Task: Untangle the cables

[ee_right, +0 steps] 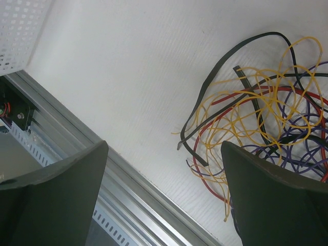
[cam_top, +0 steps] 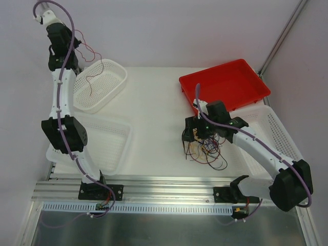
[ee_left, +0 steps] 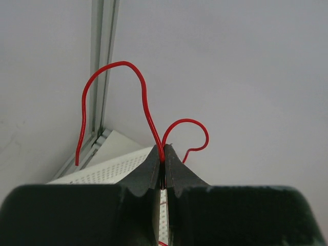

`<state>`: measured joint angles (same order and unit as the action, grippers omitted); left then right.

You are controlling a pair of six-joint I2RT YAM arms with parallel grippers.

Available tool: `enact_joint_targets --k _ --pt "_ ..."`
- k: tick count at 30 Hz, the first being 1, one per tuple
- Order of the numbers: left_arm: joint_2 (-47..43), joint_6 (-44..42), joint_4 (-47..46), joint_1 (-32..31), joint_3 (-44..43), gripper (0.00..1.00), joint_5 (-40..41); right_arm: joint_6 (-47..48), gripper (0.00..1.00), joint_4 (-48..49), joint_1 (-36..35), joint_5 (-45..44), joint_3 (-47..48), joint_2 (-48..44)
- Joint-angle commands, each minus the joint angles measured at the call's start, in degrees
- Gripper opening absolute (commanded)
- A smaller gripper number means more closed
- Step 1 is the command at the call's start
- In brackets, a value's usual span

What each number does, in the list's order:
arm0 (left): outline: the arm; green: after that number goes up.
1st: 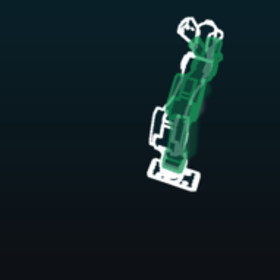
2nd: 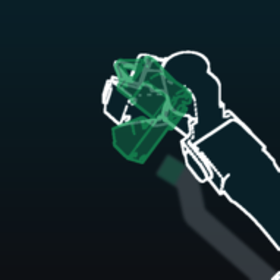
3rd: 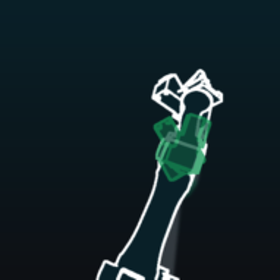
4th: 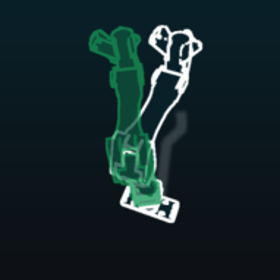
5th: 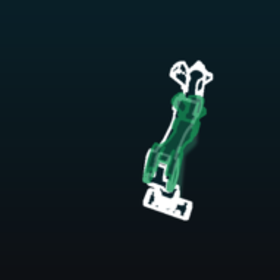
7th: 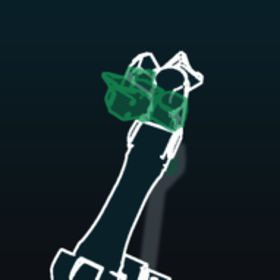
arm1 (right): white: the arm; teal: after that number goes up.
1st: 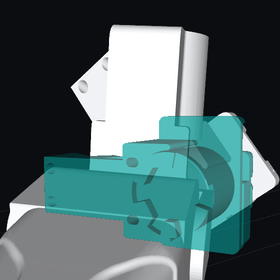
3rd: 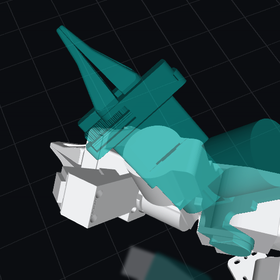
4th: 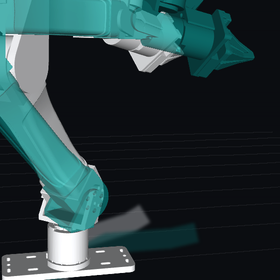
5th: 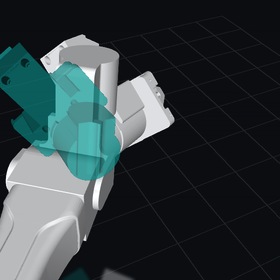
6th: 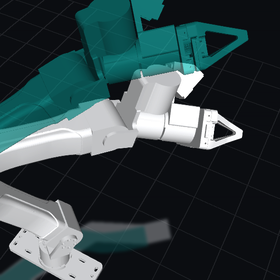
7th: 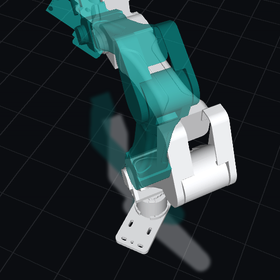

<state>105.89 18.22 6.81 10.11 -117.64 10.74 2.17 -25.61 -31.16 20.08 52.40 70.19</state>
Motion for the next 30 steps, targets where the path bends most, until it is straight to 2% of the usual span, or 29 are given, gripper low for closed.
enact_joint_targets --k 1,6,15,16,18,22,23,30 --pt "1.16 -3.36 -3.12 0.00 4.87 0.00 1.21 0.64 0.97 0.56 -0.39 1.46 1.56 0.03" --pt "4.59 -3.45 -3.03 0.00 12.60 0.00 0.95 0.11 0.97 0.64 -0.57 0.58 0.60 0.12" --pt "13.11 -2.84 -0.84 0.35 15.08 0.01 0.60 -0.24 0.97 0.73 -0.66 0.23 -0.90 -0.50" --pt "13.55 -2.31 -0.40 0.61 15.16 0.05 0.51 -0.24 0.97 0.56 -0.75 0.05 -0.99 -0.41" --pt "14.17 -1.70 1.01 1.23 15.51 0.08 0.60 -0.24 0.97 0.47 -0.75 -0.04 -0.99 -0.58" --pt "13.39 -0.20 2.51 2.37 16.83 0.23 0.77 -0.15 0.97 0.03 -0.84 -1.17 -0.99 -0.93" --pt "12.60 -0.03 2.68 2.72 17.27 0.28 0.77 -0.15 0.97 -0.06 -0.84 -1.61 -0.90 -1.02" --pt "6.62 -0.29 4.35 3.43 19.82 0.47 0.07 0.28 0.97 -1.99 -0.84 -4.52 -0.81 -3.22"
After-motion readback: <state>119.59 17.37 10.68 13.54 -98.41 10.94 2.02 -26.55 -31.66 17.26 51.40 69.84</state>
